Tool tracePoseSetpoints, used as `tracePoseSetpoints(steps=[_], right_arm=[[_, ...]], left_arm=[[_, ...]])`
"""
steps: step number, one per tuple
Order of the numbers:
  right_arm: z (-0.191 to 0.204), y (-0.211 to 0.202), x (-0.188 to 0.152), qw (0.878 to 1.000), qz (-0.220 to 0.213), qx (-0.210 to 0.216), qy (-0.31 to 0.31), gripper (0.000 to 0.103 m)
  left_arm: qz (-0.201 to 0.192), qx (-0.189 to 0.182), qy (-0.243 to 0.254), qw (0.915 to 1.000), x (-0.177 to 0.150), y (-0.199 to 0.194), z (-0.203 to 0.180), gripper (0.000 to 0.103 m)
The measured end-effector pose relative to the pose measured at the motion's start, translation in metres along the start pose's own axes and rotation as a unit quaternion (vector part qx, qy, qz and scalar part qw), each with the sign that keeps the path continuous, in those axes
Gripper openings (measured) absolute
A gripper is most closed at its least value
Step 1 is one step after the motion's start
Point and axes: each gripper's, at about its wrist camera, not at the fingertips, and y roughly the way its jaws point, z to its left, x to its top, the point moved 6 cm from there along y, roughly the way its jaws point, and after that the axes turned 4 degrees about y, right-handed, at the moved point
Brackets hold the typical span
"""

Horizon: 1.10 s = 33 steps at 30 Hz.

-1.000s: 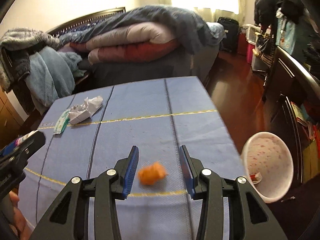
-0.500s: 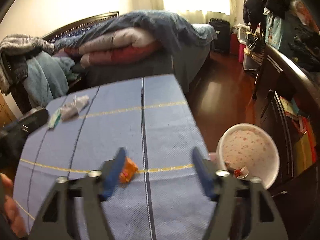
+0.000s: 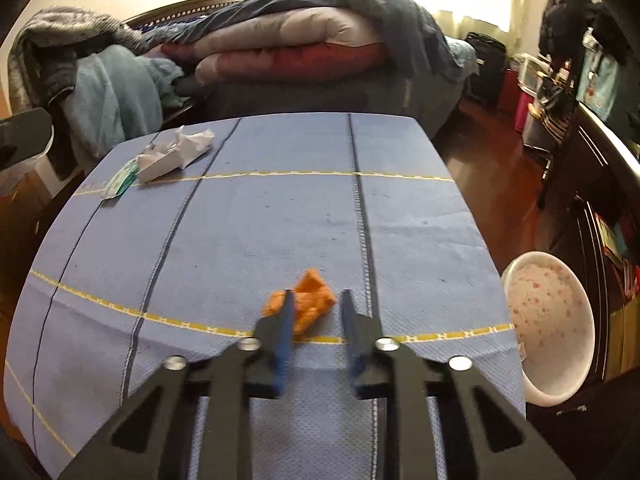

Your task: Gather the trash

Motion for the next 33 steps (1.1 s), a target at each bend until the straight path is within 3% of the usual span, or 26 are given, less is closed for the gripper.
tracePoseSetpoints(steps=[4,18,20,22,24,27,29,31,33], right_arm=[[0.009,0.004,0.004,1.0,0.002,0.024,0.001,0.001],[-0.029,-0.041,-0.002,0.997,-0.024,0.062,0.043,0.002],[-0.029,-0.031,-0.002,0.997,-0.008,0.062,0.046,0.011],[-0.026,-0.016,-0.001,0.997,0.002,0.062,0.051,0.05],[-0.02,-0.006,-0.001,0.996,0.008,0.068,0.056,0.065],[-0.004,0.006,0.0,0.995,0.014,0.09,0.049,0.066],[0.003,0.013,0.002,0.996,0.011,0.08,0.04,0.066],[0.008,0.021,0.002,0.998,0.017,0.051,0.022,0.04],[0.009,0.022,0.002,0.998,0.02,0.049,0.017,0.04]], left_arm=[[0.002,-0.003,0.0,1.0,-0.002,-0.001,-0.001,0.089],[-0.001,-0.008,0.006,0.9999,-0.002,-0.002,-0.012,0.089],[0.003,-0.013,0.008,0.9999,-0.004,0.001,-0.016,0.089],[0.006,-0.017,0.008,0.9998,-0.005,0.002,-0.019,0.089],[0.006,-0.015,0.012,0.9998,-0.006,0.002,-0.019,0.089],[0.005,-0.006,0.014,0.9999,-0.006,0.003,-0.014,0.089],[0.007,0.0,0.007,0.9999,-0.005,0.006,-0.007,0.089],[0.008,0.002,0.001,1.0,-0.004,0.008,-0.002,0.089],[0.009,0.005,-0.001,0.9999,-0.004,0.009,0.003,0.089]])
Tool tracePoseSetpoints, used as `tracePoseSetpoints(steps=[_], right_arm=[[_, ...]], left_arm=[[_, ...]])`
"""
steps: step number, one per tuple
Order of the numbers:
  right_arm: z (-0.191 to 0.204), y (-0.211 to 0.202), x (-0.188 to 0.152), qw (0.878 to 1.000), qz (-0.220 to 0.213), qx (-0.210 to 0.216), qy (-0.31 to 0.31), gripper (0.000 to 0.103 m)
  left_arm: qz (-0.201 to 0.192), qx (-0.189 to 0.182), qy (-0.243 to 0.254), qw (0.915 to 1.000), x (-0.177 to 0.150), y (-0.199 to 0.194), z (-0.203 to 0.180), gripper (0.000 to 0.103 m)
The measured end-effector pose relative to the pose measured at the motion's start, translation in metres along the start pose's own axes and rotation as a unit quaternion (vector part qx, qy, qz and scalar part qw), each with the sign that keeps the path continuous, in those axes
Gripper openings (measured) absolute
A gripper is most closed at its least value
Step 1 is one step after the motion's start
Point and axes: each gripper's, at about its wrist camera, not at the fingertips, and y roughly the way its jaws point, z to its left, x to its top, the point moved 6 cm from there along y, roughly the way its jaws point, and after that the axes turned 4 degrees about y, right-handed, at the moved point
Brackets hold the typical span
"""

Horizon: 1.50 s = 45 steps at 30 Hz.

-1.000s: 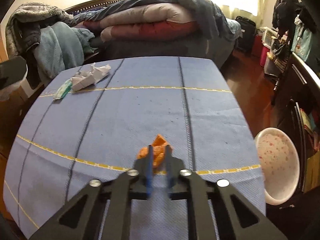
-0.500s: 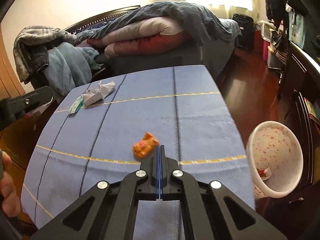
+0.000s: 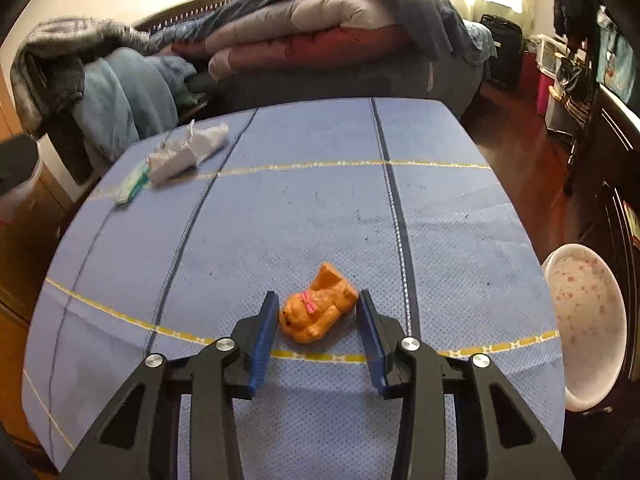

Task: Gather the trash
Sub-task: 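Carry the orange toy and glue stick over the wastebasket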

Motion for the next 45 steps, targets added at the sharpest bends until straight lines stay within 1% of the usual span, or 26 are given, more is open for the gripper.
tracePoseSetpoints(steps=[4,10,13,18,21,26,30,36,40,43,45], right_arm=[[-0.008,-0.009,-0.001,1.0,-0.001,0.001,0.008,0.04],[-0.023,-0.035,-0.002,1.0,-0.019,-0.001,0.024,0.04],[-0.031,-0.049,-0.002,0.999,-0.029,0.001,0.034,0.04],[-0.05,-0.079,-0.002,0.997,-0.053,0.0,0.051,0.04],[-0.067,-0.097,-0.002,0.996,-0.07,-0.007,0.063,0.04],[-0.106,-0.123,-0.003,0.991,-0.095,-0.033,0.092,0.04],[-0.147,-0.137,-0.008,0.984,-0.108,-0.062,0.125,0.04],[-0.207,-0.148,-0.019,0.972,-0.115,-0.103,0.175,0.04],[-0.24,-0.148,-0.026,0.964,-0.112,-0.132,0.202,0.04],[-0.269,-0.139,-0.033,0.956,-0.105,-0.155,0.225,0.04],[-0.284,-0.134,-0.036,0.953,-0.099,-0.161,0.236,0.04]], left_arm=[[0.001,0.001,-0.005,1.0,0.0,0.001,0.004,0.089],[-0.005,-0.004,-0.002,1.0,0.002,-0.005,-0.002,0.089],[-0.01,-0.007,0.005,0.9999,0.003,-0.011,-0.009,0.089],[-0.019,-0.018,0.025,0.9993,0.009,-0.019,-0.031,0.089],[-0.026,-0.034,0.043,0.9982,0.013,-0.022,-0.054,0.089],[-0.033,-0.078,0.084,0.9929,0.017,-0.023,-0.112,0.089],[-0.031,-0.116,0.123,0.9851,0.013,-0.018,-0.165,0.089],[-0.025,-0.164,0.177,0.9701,-0.001,-0.005,-0.242,0.089],[-0.018,-0.186,0.211,0.9595,-0.012,0.007,-0.288,0.089],[-0.016,-0.192,0.229,0.9542,-0.017,0.019,-0.311,0.089],[-0.01,-0.194,0.238,0.9516,-0.019,0.029,-0.325,0.089]])
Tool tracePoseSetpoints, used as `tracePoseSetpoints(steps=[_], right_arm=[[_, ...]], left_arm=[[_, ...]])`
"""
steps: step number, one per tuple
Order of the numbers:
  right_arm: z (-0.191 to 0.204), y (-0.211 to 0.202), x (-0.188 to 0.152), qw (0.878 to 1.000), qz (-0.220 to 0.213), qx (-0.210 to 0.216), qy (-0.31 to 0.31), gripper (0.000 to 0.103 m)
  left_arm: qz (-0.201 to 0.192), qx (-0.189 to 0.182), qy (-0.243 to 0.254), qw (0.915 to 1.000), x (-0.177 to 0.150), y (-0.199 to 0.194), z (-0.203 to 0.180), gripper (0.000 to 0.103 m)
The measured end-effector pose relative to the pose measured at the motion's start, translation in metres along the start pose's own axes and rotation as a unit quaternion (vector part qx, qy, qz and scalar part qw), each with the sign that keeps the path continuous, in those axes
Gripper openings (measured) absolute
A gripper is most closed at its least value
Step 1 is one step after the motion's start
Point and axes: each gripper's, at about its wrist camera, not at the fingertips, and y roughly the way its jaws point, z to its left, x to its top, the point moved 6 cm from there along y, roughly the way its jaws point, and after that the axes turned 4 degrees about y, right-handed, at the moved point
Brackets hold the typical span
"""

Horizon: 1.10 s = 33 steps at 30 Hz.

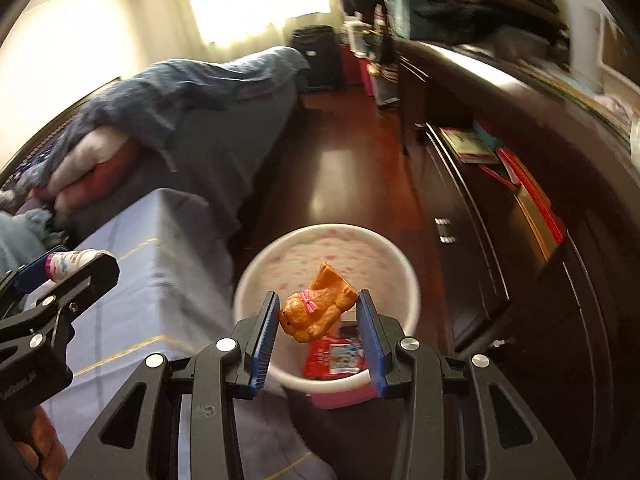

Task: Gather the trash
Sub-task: 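Carry the orange toy and glue stick over the wastebasket, then open both tools to drop the toy and glue stick into the wastebasket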

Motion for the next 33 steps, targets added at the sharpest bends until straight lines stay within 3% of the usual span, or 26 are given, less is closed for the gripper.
tracePoseSetpoints(steps=[9,11,13,20,24,28,33], right_arm=[[-0.024,0.052,0.006,1.0,0.012,-0.015,0.012,0.04],[-0.024,0.062,0.006,1.0,0.014,-0.015,0.008,0.041],[-0.025,0.07,0.006,1.0,0.013,-0.018,0.009,0.051],[-0.023,0.074,0.0,0.999,0.018,-0.033,0.009,0.057],[-0.011,0.062,-0.003,0.999,0.019,-0.039,0.003,0.061],[0.019,0.041,-0.004,1.0,0.008,-0.022,-0.014,0.071],[0.092,0.01,-0.01,0.997,0.0,0.036,-0.073,0.081]], left_arm=[[0.036,-0.082,-0.019,0.9958,0.024,0.069,-0.031,0.089],[0.034,-0.099,-0.031,0.9941,0.03,0.078,-0.035,0.095],[0.029,-0.107,-0.034,0.9933,0.035,0.083,-0.037,0.099],[0.009,-0.117,-0.053,0.9917,0.045,0.071,-0.021,0.099],[-0.001,-0.077,-0.062,0.9952,0.035,0.05,0.013,0.099],[0.007,0.003,-0.073,0.9973,0.008,0.024,0.068,0.099],[0.027,0.111,-0.118,0.9865,-0.037,-0.013,0.16,0.099]])
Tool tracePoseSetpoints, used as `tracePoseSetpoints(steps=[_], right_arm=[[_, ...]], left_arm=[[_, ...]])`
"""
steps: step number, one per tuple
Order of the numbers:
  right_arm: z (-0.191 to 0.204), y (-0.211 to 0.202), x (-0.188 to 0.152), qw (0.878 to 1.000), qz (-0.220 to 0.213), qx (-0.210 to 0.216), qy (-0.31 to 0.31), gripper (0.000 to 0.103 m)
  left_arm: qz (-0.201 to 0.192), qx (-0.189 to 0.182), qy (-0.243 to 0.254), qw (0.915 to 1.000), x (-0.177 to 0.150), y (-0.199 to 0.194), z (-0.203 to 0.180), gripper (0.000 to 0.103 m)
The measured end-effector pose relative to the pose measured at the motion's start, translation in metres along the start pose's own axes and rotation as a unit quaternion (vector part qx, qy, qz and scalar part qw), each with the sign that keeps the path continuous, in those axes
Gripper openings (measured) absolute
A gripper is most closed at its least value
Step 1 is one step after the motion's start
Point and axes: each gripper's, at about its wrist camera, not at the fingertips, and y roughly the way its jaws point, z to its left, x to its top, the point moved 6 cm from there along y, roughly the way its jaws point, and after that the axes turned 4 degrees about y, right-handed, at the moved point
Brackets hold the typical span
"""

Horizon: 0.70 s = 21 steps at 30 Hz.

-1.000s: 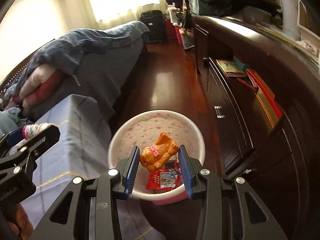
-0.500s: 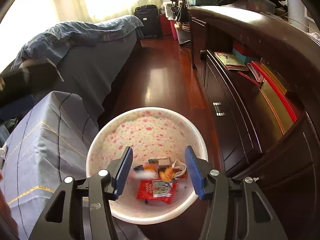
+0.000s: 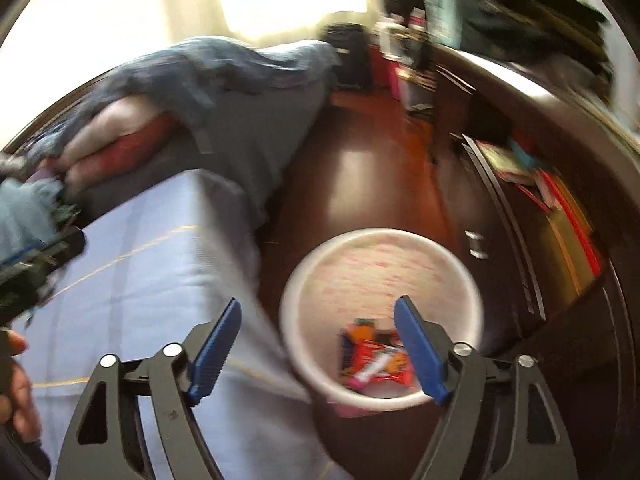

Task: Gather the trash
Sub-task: 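Open both tools to drop the toy and glue stick into the wastebasket, then move both open tools back over the table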

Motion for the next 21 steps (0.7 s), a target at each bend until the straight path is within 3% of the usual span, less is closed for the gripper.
tracePoseSetpoints(steps=[6,10,13,15,21], right_arm=[[0.109,-0.015,-0.007,0.992,0.003,0.075,-0.098,0.086],[0.167,-0.019,-0.018,0.983,0.01,0.107,-0.147,0.086],[0.21,-0.024,-0.029,0.975,0.013,0.128,-0.183,0.086],[0.231,-0.025,-0.034,0.97,0.013,0.135,-0.2,0.086],[0.281,-0.015,-0.038,0.964,0.014,0.14,-0.226,0.086]], left_arm=[[0.012,0.098,-0.082,0.9918,-0.023,-0.01,0.127,0.099],[0.033,0.16,-0.149,0.9753,-0.043,-0.006,0.217,0.099],[0.052,0.18,-0.173,0.967,-0.06,0.005,0.262,0.099],[0.072,0.177,-0.176,0.9657,-0.07,0.02,0.285,0.099],[0.097,0.144,-0.155,0.9725,-0.079,0.05,0.307,0.099]])
